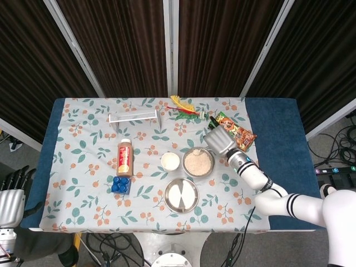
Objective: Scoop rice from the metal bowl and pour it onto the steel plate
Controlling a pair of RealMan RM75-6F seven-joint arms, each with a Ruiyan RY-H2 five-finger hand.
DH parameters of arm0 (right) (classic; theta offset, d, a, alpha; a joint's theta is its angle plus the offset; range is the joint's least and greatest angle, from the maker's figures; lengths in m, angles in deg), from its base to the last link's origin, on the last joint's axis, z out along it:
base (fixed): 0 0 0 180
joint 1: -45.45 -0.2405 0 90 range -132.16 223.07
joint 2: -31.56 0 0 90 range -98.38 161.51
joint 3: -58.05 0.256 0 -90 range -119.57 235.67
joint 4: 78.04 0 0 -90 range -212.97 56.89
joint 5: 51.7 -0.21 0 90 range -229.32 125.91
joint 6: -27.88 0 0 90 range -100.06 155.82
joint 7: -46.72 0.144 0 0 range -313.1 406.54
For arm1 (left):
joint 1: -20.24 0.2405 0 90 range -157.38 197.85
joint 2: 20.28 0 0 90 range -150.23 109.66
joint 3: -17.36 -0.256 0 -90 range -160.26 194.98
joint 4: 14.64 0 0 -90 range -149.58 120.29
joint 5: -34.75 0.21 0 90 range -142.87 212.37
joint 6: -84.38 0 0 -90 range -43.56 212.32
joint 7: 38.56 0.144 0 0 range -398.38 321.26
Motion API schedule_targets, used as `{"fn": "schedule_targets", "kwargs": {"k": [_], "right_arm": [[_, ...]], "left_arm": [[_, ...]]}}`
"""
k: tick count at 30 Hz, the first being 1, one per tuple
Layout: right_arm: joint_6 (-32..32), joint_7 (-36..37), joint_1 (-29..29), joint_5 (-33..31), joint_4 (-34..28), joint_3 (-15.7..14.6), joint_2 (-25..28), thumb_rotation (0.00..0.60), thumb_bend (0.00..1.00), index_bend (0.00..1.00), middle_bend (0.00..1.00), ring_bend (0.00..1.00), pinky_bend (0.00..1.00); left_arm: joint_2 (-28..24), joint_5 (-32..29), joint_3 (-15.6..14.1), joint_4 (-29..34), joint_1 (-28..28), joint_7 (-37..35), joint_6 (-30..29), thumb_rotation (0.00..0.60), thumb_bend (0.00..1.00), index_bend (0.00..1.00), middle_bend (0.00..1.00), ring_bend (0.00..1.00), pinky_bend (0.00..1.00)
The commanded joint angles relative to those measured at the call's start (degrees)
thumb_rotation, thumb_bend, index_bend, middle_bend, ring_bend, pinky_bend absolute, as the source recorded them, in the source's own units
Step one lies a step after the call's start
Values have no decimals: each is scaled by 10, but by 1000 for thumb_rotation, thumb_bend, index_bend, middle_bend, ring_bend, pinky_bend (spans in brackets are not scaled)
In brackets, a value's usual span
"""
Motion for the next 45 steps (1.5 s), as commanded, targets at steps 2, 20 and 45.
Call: {"fn": "schedule_targets", "kwargs": {"k": [2,20,45], "right_arm": [[-9,3,-8,9,-9,15,4,600,327,588,538,206,0],[-20,-200,-102,-1,5,10,-64,600,327,589,538,206,0],[82,-522,-122,65,27,-32,-136,600,327,632,541,206,0]], "left_arm": [[-2,-1,1,2,-1,1,1,600,185,184,187,134,134],[2,-1,-3,-8,2,-14,0,600,185,184,187,134,134],[8,1,-4,-14,13,-22,-15,600,185,184,187,134,134]]}}
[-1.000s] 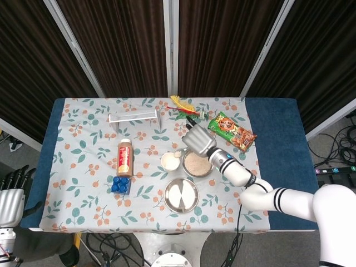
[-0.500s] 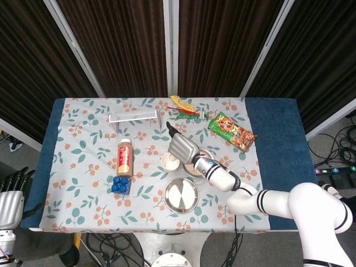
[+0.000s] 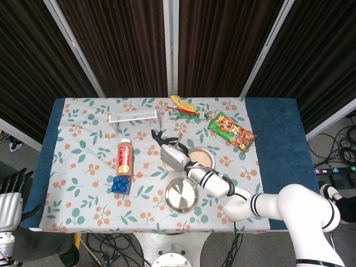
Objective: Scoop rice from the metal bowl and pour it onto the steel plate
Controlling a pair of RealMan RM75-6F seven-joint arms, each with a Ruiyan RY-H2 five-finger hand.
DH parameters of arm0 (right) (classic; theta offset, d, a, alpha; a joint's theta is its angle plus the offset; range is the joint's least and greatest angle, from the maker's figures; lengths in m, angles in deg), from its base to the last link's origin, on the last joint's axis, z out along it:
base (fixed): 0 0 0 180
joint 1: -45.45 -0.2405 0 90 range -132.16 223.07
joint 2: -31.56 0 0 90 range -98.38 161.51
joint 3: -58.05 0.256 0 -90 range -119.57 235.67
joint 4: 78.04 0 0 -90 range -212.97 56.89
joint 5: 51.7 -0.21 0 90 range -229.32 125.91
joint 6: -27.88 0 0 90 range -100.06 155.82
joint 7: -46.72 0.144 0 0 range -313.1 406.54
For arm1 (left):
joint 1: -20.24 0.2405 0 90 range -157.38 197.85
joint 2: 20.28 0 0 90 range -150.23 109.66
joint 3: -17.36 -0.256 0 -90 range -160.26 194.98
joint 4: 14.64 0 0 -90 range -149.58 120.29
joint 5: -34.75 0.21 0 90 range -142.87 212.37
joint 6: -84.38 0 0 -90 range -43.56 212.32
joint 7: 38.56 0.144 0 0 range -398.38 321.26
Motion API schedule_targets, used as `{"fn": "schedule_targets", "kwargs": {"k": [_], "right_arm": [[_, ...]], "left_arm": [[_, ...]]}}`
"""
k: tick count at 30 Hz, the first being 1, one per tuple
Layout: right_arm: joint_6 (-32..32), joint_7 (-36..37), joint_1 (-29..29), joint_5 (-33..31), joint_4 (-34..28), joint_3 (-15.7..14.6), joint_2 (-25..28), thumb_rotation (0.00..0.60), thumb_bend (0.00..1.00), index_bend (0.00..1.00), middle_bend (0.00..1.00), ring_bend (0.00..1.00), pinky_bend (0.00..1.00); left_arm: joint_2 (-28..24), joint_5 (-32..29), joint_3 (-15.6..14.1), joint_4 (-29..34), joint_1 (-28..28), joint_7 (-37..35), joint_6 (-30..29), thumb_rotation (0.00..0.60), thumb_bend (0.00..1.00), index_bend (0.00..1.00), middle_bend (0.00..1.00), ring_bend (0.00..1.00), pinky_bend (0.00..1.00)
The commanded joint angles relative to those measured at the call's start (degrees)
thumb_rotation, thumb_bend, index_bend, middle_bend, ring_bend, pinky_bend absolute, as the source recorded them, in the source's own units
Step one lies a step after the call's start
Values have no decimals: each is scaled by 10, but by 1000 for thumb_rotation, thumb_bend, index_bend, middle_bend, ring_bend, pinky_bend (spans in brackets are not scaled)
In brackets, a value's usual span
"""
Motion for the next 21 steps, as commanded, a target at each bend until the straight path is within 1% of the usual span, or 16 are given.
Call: {"fn": "schedule_targets", "kwargs": {"k": [1,6,14,18,20,21], "right_arm": [[12,-34,1,1,5,2,-14,600,327,634,544,206,0],[16,-67,3,-18,-3,14,-20,600,327,643,553,206,0],[33,-103,11,-26,-19,18,-23,600,327,643,554,206,0],[37,-90,17,-25,-32,24,-21,600,327,644,554,206,0],[43,-70,24,-24,-37,30,-15,600,327,644,554,206,0],[47,-49,30,-24,-44,35,-7,600,327,644,553,206,0]], "left_arm": [[-1,0,0,1,0,3,0,600,185,184,187,134,134],[-3,2,2,4,0,6,-2,600,185,184,187,133,134],[-3,1,1,6,2,7,-3,600,185,184,187,134,134],[-3,1,1,5,2,6,-3,600,185,185,187,134,134],[-3,2,1,5,3,5,-4,600,185,185,187,134,134],[-4,2,1,5,3,5,-4,600,185,184,187,134,134]]}}
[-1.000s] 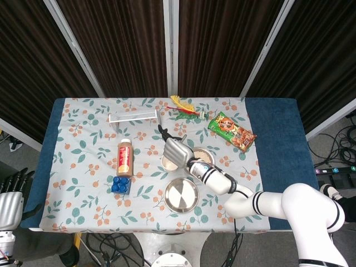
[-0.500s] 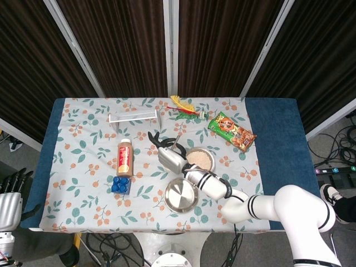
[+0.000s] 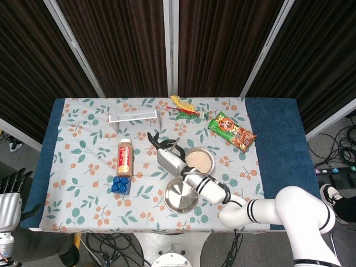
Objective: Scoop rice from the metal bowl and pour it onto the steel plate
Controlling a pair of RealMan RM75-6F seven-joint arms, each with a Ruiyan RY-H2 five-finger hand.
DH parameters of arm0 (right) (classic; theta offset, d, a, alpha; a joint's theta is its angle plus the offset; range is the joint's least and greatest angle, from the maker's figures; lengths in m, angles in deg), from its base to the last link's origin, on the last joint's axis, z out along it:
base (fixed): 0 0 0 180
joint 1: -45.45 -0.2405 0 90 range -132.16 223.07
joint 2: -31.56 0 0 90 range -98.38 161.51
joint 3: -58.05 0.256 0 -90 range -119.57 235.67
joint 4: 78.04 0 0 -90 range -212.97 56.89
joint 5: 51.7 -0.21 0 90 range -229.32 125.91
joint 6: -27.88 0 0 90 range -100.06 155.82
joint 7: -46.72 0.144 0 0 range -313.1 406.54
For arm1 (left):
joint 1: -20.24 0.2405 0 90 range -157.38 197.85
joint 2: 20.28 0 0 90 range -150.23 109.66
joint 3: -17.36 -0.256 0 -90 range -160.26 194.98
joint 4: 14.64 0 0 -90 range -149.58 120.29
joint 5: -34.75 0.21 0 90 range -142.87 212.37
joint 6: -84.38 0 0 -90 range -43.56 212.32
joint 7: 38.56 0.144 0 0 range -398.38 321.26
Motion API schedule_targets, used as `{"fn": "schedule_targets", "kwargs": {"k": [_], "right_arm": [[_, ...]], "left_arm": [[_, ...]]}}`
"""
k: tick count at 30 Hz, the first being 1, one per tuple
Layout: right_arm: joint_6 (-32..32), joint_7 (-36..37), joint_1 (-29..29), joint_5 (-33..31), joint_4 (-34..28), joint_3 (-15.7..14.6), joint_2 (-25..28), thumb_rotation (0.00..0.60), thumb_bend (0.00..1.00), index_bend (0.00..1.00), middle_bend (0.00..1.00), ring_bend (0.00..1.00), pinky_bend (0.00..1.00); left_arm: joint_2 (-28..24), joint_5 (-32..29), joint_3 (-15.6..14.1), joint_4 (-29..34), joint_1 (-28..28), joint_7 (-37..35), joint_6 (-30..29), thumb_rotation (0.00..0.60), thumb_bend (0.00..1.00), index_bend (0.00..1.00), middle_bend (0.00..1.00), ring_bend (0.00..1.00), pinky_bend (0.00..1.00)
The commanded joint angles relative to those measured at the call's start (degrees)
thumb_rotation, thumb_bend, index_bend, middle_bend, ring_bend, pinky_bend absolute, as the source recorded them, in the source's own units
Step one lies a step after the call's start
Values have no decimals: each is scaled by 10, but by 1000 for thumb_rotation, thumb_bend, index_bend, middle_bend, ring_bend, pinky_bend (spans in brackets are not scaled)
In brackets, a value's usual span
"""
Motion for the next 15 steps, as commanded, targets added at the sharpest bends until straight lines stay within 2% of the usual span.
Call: {"fn": "schedule_targets", "kwargs": {"k": [1,4,7,12,15], "right_arm": [[13,57,19,0,-21,16,20,600,327,645,553,206,0],[46,141,56,0,-66,31,49,600,327,646,553,206,0],[67,229,92,19,-103,33,79,600,327,646,553,206,0],[51,403,142,46,-158,22,113,600,327,645,553,206,0],[35,471,159,73,-167,9,117,600,327,645,553,206,0]], "left_arm": [[0,1,0,-1,0,-1,-1,600,185,184,187,133,134],[1,-1,0,-2,1,-3,0,600,185,185,187,133,134],[1,-1,1,-1,0,-1,2,600,185,184,187,133,134],[-1,0,4,4,-4,6,2,600,185,184,187,134,134],[-2,3,4,8,-7,13,5,600,185,184,187,133,134]]}}
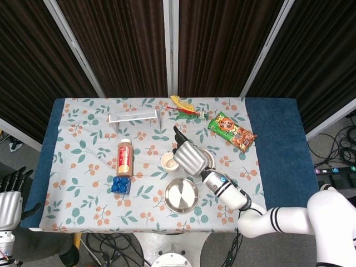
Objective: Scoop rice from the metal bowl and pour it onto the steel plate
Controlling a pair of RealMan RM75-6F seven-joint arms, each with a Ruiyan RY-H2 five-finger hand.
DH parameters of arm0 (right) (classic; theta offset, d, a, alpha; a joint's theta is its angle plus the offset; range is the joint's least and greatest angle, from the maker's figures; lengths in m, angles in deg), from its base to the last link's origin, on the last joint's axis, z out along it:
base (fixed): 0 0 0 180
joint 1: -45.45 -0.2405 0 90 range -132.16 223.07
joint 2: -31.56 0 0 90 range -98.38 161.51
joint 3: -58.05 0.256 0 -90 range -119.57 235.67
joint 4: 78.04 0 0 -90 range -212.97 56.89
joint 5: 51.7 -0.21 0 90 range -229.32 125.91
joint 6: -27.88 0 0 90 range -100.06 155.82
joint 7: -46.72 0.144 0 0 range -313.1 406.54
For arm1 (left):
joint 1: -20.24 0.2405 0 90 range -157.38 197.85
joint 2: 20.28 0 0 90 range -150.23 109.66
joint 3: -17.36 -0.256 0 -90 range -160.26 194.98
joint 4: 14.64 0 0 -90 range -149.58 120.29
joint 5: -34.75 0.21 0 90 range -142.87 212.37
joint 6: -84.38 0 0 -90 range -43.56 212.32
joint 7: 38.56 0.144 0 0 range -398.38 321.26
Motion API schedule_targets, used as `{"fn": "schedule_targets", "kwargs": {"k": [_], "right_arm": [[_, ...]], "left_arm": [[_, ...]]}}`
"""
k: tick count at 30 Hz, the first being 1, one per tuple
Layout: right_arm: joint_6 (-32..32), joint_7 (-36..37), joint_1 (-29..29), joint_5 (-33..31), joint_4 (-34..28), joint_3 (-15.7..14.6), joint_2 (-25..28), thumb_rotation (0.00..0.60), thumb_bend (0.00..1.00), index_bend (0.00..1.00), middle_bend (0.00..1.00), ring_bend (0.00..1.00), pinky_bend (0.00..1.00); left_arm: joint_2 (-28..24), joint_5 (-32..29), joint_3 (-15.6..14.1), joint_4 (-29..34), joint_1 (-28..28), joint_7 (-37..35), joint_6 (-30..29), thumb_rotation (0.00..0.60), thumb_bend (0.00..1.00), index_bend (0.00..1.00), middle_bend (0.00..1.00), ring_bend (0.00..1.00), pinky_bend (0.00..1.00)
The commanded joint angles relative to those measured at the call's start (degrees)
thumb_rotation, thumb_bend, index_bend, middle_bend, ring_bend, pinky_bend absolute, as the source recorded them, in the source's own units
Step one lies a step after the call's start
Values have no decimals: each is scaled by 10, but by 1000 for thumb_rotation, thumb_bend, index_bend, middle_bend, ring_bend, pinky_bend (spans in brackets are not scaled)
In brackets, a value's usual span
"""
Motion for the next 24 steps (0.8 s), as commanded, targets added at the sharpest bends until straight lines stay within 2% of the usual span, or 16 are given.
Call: {"fn": "schedule_targets", "kwargs": {"k": [1,5,9,20,24], "right_arm": [[-12,145,56,61,-44,-20,28,600,327,645,553,206,0],[-10,187,72,118,-33,-40,10,600,325,635,541,206,0],[-4,198,88,164,-3,-56,-17,600,306,575,513,161,0],[-14,174,120,186,57,-63,-80,600,265,507,466,107,0],[-22,165,126,192,71,-60,-92,600,248,418,399,52,0]], "left_arm": [[-2,2,0,5,-3,6,3,600,185,184,187,133,134],[-5,2,4,11,-5,12,1,600,185,184,187,134,134],[-7,3,3,16,-6,17,1,600,185,184,187,134,134],[-9,4,3,19,-5,14,-2,600,185,184,187,134,134],[-8,4,2,17,-5,13,-2,600,185,184,187,134,134]]}}
